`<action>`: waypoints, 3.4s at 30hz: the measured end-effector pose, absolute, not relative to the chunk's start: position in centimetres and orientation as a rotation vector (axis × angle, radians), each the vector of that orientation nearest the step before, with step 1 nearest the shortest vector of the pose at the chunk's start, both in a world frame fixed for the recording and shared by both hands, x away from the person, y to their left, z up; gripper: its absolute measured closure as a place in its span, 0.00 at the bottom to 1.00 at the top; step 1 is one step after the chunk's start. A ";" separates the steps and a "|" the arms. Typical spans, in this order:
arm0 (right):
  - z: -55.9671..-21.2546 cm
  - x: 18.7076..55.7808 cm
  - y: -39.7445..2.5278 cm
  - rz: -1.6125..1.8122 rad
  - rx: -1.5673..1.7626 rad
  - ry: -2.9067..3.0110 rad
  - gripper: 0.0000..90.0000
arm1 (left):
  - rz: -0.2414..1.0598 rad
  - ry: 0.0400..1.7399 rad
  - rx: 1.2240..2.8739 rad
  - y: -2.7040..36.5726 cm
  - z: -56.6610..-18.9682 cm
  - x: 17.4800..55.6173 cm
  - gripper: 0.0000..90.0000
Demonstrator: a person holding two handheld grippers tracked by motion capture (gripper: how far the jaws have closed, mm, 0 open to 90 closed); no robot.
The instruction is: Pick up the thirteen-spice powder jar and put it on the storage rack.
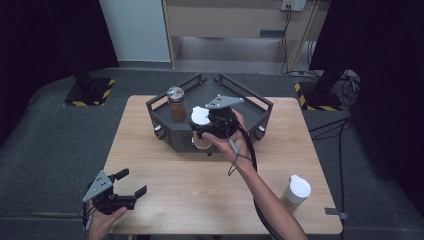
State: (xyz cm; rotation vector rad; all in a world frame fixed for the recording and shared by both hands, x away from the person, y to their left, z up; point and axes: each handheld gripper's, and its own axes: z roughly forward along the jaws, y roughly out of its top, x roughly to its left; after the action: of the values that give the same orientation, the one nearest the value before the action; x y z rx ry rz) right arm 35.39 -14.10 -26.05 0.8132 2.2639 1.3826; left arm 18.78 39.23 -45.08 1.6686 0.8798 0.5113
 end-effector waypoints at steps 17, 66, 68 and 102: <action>-23.0 39.0 -13.6 1.316 0.930 2.199 0.34 | 0.508 0.886 1.671 39.3 -45.0 18.8 0.05; -25.9 44.4 -10.3 1.193 1.104 2.117 0.34 | 0.508 0.879 1.678 39.4 -45.0 18.9 0.05; -25.9 44.5 -10.3 1.195 1.111 2.114 0.34 | 0.508 0.879 1.676 39.4 -45.0 18.9 0.05; -25.7 42.2 -11.7 1.222 1.027 2.032 0.09 | 0.508 0.875 1.686 39.2 -45.0 19.0 0.05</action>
State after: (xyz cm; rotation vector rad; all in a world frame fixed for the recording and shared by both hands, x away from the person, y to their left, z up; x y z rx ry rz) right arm 42.20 -11.69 -25.71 1.0267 2.0319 1.2224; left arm 18.96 39.20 -44.96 1.6863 0.8750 0.5079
